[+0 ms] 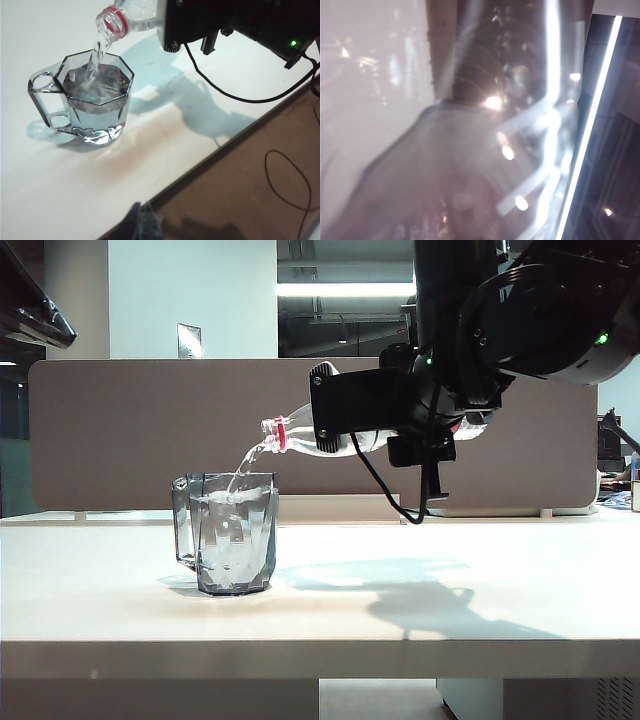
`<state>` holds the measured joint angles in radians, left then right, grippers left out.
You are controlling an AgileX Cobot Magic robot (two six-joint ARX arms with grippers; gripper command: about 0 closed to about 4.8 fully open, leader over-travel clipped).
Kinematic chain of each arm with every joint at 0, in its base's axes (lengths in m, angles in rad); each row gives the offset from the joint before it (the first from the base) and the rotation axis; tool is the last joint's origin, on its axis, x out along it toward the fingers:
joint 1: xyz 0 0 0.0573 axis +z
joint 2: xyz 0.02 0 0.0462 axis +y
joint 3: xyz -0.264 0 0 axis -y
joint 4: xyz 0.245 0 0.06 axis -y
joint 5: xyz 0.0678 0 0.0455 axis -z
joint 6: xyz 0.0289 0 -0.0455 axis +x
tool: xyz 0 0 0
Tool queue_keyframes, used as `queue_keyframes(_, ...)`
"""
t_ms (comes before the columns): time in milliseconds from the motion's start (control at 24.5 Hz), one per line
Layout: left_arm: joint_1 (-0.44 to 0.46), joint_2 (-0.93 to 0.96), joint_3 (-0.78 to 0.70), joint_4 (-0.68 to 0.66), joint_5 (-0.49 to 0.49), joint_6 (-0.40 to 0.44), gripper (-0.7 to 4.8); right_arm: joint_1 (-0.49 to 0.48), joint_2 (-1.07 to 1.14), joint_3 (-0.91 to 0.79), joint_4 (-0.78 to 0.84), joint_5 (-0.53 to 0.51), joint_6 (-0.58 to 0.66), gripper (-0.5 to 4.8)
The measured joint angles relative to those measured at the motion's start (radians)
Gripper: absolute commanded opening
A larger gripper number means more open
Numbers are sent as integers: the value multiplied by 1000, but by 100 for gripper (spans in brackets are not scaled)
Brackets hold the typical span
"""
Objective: Pick up the mineral water bottle on the table and pour water into the mug until it's full.
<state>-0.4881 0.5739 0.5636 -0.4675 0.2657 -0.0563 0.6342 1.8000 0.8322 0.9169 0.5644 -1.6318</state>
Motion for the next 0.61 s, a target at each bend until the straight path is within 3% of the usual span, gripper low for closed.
queue_keyframes(612, 0, 0, 0, 0, 0, 0, -5, 19, 0, 1, 6, 2, 5, 211)
